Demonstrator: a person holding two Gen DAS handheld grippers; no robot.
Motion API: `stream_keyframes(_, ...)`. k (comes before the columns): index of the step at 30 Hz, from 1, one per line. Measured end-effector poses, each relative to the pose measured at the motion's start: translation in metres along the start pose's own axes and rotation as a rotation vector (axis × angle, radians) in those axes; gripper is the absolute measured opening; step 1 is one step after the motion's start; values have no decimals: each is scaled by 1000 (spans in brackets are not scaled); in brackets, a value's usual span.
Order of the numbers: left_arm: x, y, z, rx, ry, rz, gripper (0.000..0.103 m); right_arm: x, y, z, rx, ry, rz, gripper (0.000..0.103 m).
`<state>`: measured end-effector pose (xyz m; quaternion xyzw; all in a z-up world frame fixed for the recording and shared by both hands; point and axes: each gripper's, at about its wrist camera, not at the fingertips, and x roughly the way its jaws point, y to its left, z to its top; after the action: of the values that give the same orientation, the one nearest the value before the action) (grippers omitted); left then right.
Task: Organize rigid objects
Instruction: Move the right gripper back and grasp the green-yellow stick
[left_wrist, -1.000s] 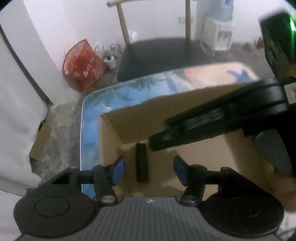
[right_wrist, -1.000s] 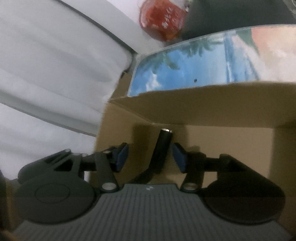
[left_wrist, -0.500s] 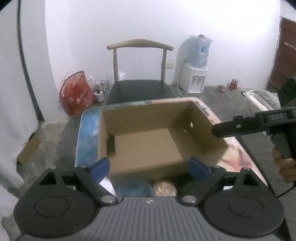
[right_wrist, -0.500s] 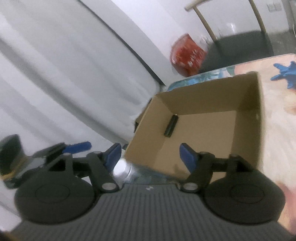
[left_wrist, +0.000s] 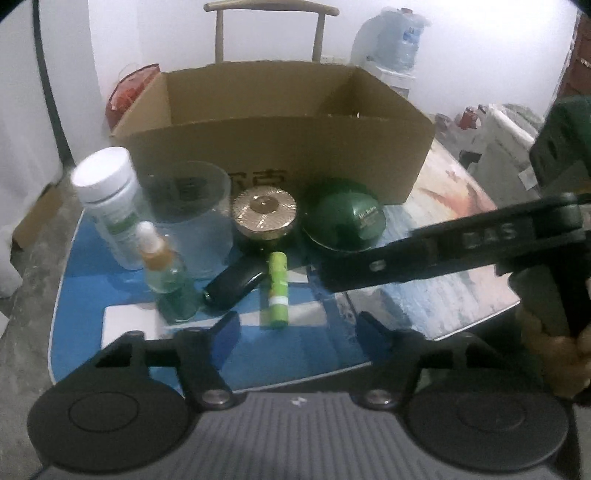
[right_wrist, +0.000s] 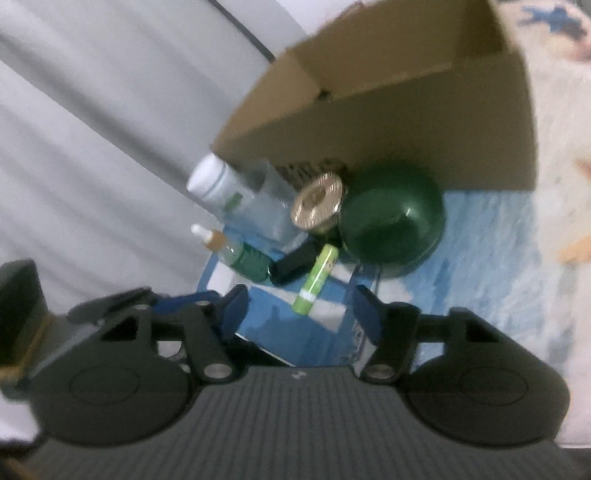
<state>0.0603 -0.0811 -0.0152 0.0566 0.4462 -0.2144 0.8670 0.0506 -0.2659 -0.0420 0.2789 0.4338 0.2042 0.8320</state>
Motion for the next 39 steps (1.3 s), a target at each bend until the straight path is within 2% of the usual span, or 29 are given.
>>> stream_keyframes(4,28,-6,4,60,30,33,61,9,4,-6,62,11,-2,48)
stream_keyframes(6,39,-6,7,76,57,60,50,16,0,-3,97,15,3,43)
stream_keyframes(8,49,-4,8,82,81,76,45,23,-4,-3,128,24,5,37)
stream_keyframes(13,60,-1,10,102,93,90,38,37,-12,-3,176,43,12,32)
stream_keyframes(16,62,0,12,103,91,93,29,44,-16,-3,198,48,18,31)
stream_keyframes(17,62,0,12,96,93,86,18,45,-16,-3,203,49,23,31)
stream_keyframes(18,62,1,12,88,98,73,16,46,-16,-2,206,50,25,31)
stream_keyframes(23,58,-4,8,97,101,56,15,50,-15,-2,219,60,29,31)
stream_keyframes(28,57,-12,3,129,94,83,16,52,-11,-2,204,55,21,30)
stream_keyframes(33,54,-18,-3,129,82,110,15,50,-10,-6,184,44,1,19)
stream_keyframes(39,32,-31,-11,160,29,135,15,38,-6,-15,171,22,2,16)
